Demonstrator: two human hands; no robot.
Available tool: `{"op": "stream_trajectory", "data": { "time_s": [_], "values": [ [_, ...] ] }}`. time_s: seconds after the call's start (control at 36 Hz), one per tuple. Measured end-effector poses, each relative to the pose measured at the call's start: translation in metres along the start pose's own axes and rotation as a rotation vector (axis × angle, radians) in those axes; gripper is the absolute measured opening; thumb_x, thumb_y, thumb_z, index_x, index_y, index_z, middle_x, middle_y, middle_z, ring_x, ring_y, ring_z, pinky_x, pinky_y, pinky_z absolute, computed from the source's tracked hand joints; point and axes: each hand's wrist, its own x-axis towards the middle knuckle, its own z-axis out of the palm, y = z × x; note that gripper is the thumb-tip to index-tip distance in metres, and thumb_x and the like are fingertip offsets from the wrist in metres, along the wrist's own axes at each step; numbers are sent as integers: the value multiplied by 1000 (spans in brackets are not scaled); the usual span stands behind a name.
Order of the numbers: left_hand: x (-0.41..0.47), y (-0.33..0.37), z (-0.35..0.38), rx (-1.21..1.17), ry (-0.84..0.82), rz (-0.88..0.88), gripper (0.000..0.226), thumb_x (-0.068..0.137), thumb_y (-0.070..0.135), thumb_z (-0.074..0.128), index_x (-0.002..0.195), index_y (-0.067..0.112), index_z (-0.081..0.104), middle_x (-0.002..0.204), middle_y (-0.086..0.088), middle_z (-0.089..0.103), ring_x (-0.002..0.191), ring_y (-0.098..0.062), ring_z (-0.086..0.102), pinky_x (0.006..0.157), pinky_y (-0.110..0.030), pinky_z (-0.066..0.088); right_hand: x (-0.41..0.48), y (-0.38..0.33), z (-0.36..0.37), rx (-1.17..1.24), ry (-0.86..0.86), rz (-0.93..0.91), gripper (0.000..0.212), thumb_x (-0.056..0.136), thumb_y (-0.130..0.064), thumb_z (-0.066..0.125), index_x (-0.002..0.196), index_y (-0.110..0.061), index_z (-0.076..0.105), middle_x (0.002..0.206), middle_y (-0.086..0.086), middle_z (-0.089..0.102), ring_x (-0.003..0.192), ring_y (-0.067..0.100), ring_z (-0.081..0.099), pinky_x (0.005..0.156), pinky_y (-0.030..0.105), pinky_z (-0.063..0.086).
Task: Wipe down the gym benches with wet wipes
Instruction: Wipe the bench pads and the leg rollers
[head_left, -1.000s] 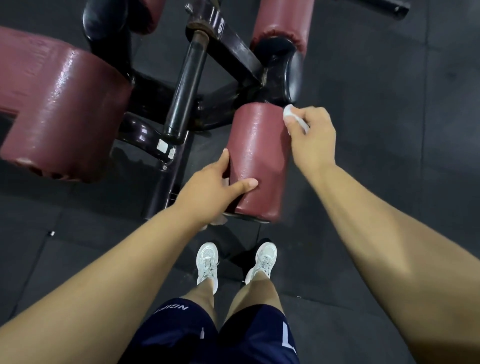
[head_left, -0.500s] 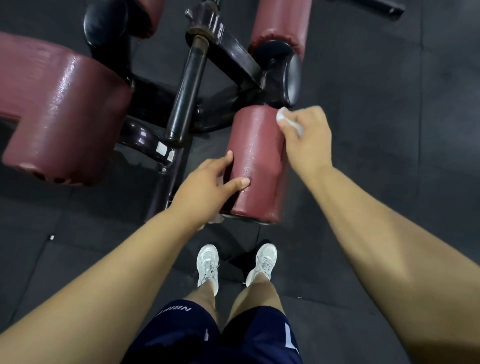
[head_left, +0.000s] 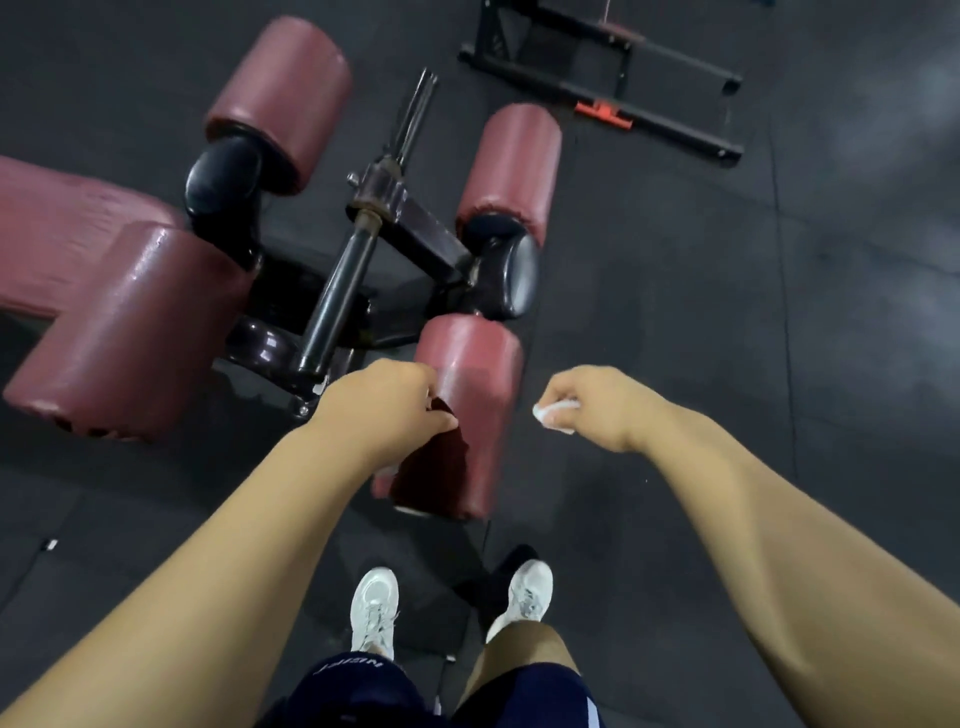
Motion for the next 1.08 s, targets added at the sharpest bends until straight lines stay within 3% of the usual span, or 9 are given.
{"op": "stream_trajectory", "data": {
  "time_s": [0.17,0.36,0.47,0.56,0.64,0.81,0.92,1.03,1.08],
  "values": [
    [23,50,-6,-33,38,-74,31,81,51,61,101,28,61,104,3,61,94,-21,60,77,-30,48,-1,28,-51,-51,23,-75,13,88,-28,52,91,-31,65,92,-16,62,88,7,60,80,29,52],
    [51,116,7,-214,129,-230,11,83,37,58,84,27,61,84,5,61,75,-16,62,59,-22,42,14,76,-114,-208,60,-137,12,90,-33,50,93,-29,61,94,-10,62,87,13,60,78,35,53],
    [57,146,12,-313,128,-303,14,84,38,55,89,25,56,83,5,60,77,-18,61,72,-32,51,18,94,-149,-303,67,-154,17,93,-33,47,101,-25,60,100,-5,60,89,18,59,79,36,52],
    [59,161,10,-498,170,-362,16,86,35,49,92,21,45,80,0,58,62,-22,63,60,-32,48,27,102,-171,-357,50,-156,19,95,-30,46,104,-23,60,104,-2,58,91,20,59,80,37,52],
    [69,168,4,-679,237,-404,11,88,27,42,92,17,41,84,-10,59,60,-22,58,54,-30,42,42,104,-190,-382,18,-170,18,95,-30,46,104,-22,60,103,-1,60,90,20,60,81,39,53],
    [112,177,-28,-569,362,-456,7,83,18,47,87,21,52,90,-4,55,61,-19,60,44,-24,43,91,91,-226,-398,7,-276,15,93,-32,49,98,-24,61,99,-4,61,87,16,60,80,40,53],
    [153,175,-48,-526,425,-416,18,82,18,53,96,27,62,97,3,50,73,-18,57,59,-29,48,130,75,-257,-408,12,-335,13,91,-34,51,96,-27,61,97,-7,61,85,15,60,78,38,54],
    [204,165,-68,-522,458,-399,22,81,22,55,96,34,66,102,3,51,95,-18,55,84,-32,46,173,59,-298,-396,45,-393,11,90,-35,53,93,-30,62,97,-7,59,85,15,61,77,37,53],
    [228,162,-82,-547,456,-424,19,80,24,56,93,34,66,100,4,51,94,-18,55,84,-30,46,196,50,-320,-399,41,-407,12,91,-35,53,96,-29,63,100,-7,58,87,16,60,79,38,54]
  ]
}}
